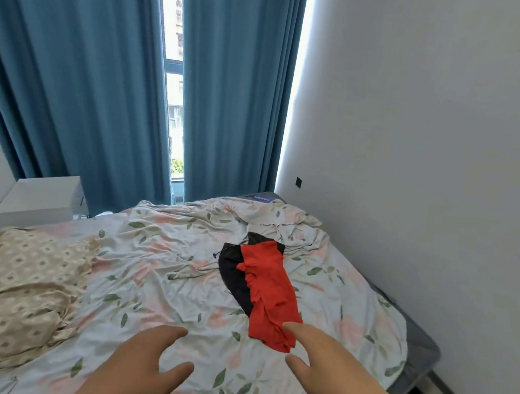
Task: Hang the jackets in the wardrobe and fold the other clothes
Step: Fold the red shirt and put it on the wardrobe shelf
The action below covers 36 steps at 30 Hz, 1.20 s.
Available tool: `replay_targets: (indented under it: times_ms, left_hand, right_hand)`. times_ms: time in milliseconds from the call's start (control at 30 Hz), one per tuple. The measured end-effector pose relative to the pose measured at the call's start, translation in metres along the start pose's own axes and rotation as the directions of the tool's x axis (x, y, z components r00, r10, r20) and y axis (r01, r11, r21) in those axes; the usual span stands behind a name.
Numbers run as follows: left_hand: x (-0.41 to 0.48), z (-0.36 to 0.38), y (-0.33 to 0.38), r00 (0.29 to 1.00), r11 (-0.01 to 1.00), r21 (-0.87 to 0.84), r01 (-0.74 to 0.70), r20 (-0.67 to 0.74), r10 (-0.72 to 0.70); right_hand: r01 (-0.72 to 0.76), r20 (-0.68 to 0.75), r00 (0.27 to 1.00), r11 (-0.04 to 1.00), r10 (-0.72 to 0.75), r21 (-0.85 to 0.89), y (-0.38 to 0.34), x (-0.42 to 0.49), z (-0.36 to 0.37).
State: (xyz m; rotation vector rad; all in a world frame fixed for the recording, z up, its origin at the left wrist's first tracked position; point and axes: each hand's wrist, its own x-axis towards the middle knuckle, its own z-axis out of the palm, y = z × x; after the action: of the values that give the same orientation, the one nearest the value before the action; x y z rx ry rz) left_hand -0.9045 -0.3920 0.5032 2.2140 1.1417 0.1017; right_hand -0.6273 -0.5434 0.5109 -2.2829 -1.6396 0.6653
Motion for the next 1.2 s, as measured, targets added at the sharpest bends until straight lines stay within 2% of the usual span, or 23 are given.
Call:
replay_targets:
  times_ms: [200,400,567,900,1133,1200]
  left_hand:
    - [0.060,0.050,0.054,0.997,0.998,0.013,0.066,0.046,-0.067]
    - [0.091,0.078,0.078,0.991,0.994,0.045,0.101,0.087,-0.105]
    - [0.111,0.083,0.066,0.983,0.989,0.029,0.146,0.108,-0.148]
    - [0.163,0.139,0.005,0.970,0.971,-0.110,0.213,0.142,-0.197]
    - [0.199,0.196,-0.012,0.938,0.917,-0.250,0.311,0.238,-0.253]
    - [0.217,0.215,-0.019,0.922,0.877,-0.312,0.365,0.253,-0.293]
  right_hand:
    - [-0.030,0.085,0.996,0.999,0.027,0.030,0.101,0.038,-0.019]
    - [-0.078,0.160,0.985,0.995,0.068,0.055,0.156,0.064,-0.022]
    - [-0.108,0.191,0.978,0.989,0.087,0.100,0.166,0.090,-0.009]
    - [-0.148,0.301,0.945,0.988,0.128,0.043,0.162,0.145,0.045]
    - [-0.239,0.422,0.884,0.970,0.201,0.039,0.205,0.167,0.084]
    - [-0.262,0.496,0.841,0.965,0.217,0.022,0.226,0.177,0.098]
